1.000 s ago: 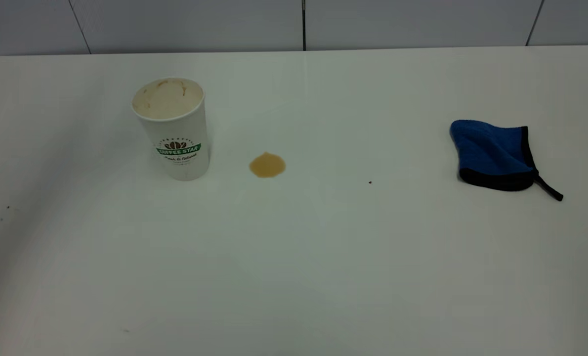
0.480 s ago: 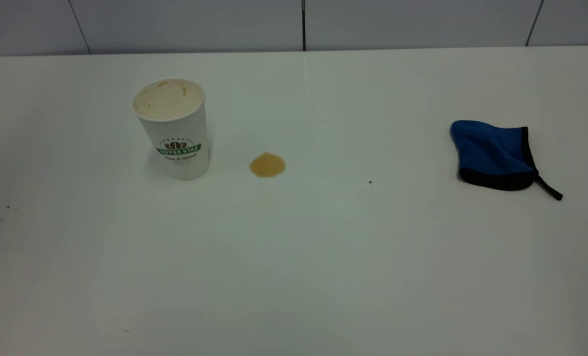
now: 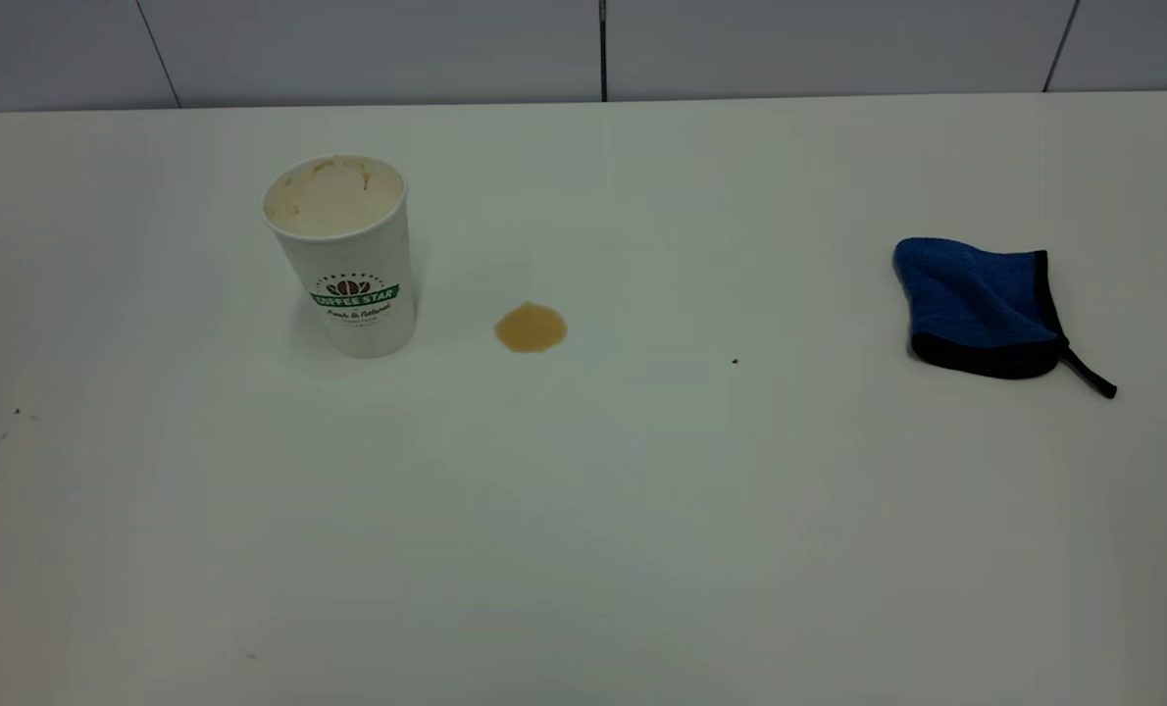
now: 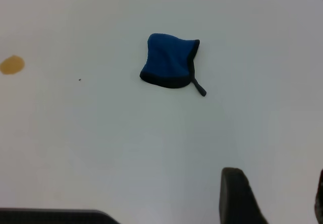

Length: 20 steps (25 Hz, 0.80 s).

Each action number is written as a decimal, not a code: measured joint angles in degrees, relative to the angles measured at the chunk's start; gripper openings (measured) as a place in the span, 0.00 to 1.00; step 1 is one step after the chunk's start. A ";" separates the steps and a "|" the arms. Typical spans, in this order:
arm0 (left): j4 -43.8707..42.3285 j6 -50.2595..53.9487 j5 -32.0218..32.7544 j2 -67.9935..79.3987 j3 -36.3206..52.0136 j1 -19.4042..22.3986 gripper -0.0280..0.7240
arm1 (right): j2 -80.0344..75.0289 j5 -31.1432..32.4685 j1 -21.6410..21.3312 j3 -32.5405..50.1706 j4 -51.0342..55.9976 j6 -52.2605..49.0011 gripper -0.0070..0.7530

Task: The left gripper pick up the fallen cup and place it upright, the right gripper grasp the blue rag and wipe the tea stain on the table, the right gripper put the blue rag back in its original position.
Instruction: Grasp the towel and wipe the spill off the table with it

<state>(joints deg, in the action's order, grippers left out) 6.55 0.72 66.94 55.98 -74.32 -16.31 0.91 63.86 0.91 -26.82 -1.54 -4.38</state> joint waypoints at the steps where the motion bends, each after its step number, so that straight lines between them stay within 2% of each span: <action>1: 0.00 0.00 0.00 -1.93 4.49 0.00 0.63 | 0.00 0.00 0.00 0.00 0.00 0.00 0.54; 6: -0.22 0.00 -0.28 -12.04 24.17 0.00 0.64 | 0.00 0.00 0.00 0.00 0.00 0.00 0.54; 9: -1.81 0.44 -0.33 -16.31 31.79 0.00 0.68 | 0.00 0.00 0.00 0.00 0.00 0.00 0.54; 15: -8.78 2.30 -2.72 -21.43 39.93 0.00 0.73 | 0.00 0.00 0.00 0.00 0.00 0.00 0.54; 20: -9.07 2.42 -6.96 -25.22 44.08 0.00 0.73 | 0.00 0.00 0.00 0.00 0.00 0.00 0.54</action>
<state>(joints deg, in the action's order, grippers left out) -2.52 3.14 59.97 30.75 -30.24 -16.31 0.91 63.86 0.91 -26.82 -1.54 -4.38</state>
